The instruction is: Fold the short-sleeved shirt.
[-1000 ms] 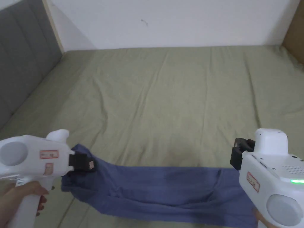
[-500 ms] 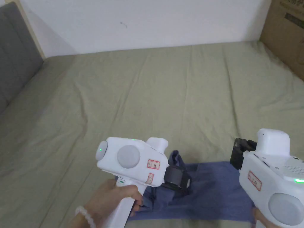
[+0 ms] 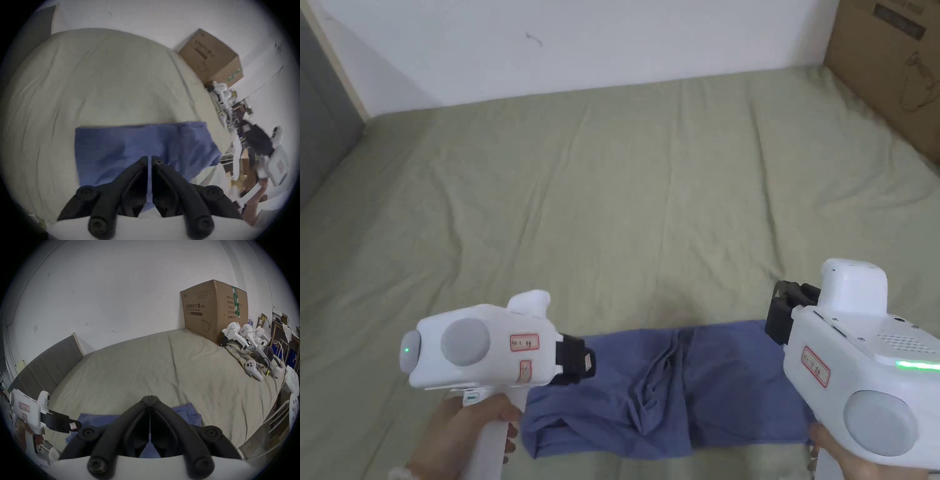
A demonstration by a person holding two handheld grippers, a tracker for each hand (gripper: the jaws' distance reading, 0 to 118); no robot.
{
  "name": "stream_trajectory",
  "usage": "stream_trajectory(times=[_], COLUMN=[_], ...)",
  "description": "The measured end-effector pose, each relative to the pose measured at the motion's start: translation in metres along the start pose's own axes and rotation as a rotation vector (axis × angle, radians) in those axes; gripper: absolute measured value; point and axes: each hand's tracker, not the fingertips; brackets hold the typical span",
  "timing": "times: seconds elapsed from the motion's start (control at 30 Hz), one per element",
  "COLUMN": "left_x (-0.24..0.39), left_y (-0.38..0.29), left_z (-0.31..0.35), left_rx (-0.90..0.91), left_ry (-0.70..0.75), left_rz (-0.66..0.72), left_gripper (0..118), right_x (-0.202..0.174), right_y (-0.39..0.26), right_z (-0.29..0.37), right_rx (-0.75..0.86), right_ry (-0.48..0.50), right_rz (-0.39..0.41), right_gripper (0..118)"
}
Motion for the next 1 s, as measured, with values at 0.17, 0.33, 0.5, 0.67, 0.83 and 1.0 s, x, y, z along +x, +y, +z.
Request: stream_trajectory(times=[0.17, 0.33, 0.5, 0.67, 0.83, 1.0], left_x=[0.007, 0.037, 0.066, 0.075, 0.029, -0.055], left_y=[-0.024, -0.025, -0.017, -0.019, -0.013, -0.015], left_z=[-0.035, -0.055, -0.069, -0.063, -0.011, 0.044], left_rx=[-0.08, -0.105, -0.125, -0.125, 0.002, 0.122], left_ry=[-0.057, -0.09, -0.179, -0.181, -0.336, -0.226], left_rz=[0.043, 0.017, 0.007, -0.066, 0.076, 0.18], left_gripper=[5, 5, 5, 5, 5, 5], right_x=[0.001, 0.004, 0.008, 0.011, 0.008, -0.006], right_y=[-0.003, -0.004, -0.004, -0.001, 0.003, 0.006], right_z=[0.0, 0.0, 0.002, 0.005, 0.008, 0.007], right_rx=[-0.012, -0.02, -0.028, -0.028, -0.015, -0.003], right_ry=[0.006, -0.001, -0.01, -0.021, -0.027, -0.028], right_rz=[-0.005, 0.002, -0.012, -0.004, 0.008, 0.034], right_gripper=[2, 2, 2, 2, 2, 2])
